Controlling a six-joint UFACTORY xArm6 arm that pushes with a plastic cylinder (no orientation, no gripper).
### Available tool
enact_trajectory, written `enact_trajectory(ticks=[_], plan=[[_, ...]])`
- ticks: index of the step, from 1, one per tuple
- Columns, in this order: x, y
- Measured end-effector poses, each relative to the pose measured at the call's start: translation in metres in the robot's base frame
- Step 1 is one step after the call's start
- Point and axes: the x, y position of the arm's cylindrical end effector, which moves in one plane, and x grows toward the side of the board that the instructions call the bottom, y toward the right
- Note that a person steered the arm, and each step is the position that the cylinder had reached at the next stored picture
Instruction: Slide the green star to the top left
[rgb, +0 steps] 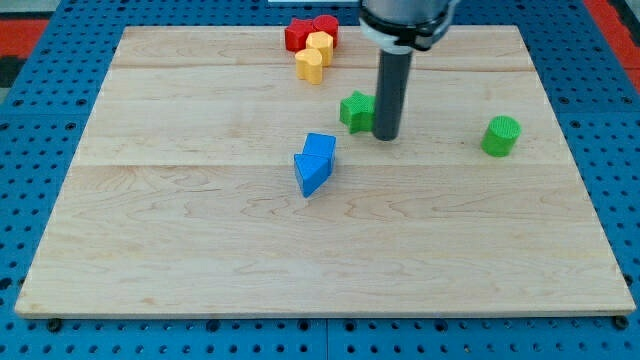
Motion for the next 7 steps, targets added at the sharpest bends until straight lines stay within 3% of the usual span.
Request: enact_trajectory(ticks=[2,3,5,6,7], plan=[[-0.023,-0.044],[-0.023,0.011],[-0.039,0.02],[-0.043,-0.008],[-0.045,-0.088]])
